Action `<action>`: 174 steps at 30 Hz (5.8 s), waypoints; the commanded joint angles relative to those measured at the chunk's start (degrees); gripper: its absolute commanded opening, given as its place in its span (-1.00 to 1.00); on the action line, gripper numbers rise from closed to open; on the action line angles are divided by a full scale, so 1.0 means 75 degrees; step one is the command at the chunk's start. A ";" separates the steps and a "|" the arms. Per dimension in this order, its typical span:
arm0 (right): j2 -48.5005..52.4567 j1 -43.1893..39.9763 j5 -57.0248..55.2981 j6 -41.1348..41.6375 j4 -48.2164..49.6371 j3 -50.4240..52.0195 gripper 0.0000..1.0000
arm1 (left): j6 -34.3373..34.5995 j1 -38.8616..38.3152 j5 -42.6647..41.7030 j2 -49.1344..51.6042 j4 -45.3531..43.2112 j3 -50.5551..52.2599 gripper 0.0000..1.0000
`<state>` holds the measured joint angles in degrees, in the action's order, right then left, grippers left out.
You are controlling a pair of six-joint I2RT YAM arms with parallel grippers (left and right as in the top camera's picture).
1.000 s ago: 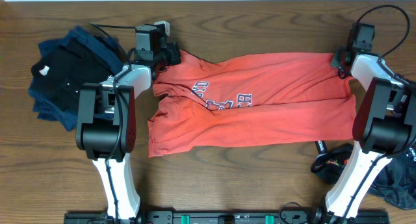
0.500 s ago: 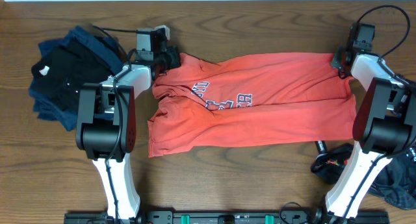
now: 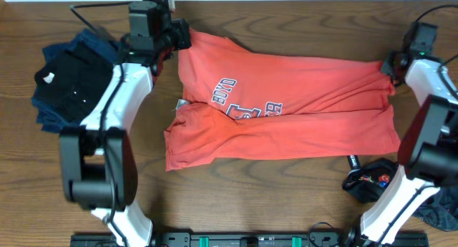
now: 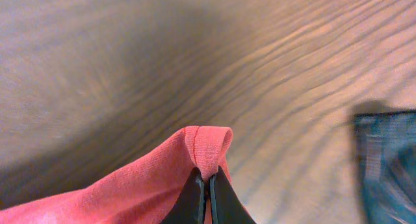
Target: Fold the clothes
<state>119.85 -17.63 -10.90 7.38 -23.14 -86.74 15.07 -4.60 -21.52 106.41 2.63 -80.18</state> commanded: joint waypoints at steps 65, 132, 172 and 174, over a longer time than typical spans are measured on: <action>-0.2463 -0.0863 0.0385 0.0265 -0.5753 0.0956 -0.32 | -0.0662 0.0029 -0.0178 -0.1880 0.7778 0.1294 -0.16; -0.2463 -0.0857 0.0711 0.0090 -0.5228 0.1445 -0.09 | -0.2174 -0.3252 -0.1652 -0.1451 0.5817 0.1542 -0.86; -0.2463 -0.0848 0.0711 0.0093 -0.5254 0.1445 -0.08 | 0.0230 -0.3413 0.2527 -0.0242 0.4144 0.1542 0.03; -0.2463 -0.0848 0.0711 0.0093 -0.5254 0.1445 -0.08 | 0.0233 -0.3413 0.2308 -0.0242 0.4118 0.1542 -0.47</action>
<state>101.97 -23.55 -5.78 8.51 -62.35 -76.20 15.84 -30.22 -3.66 104.22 33.54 -68.90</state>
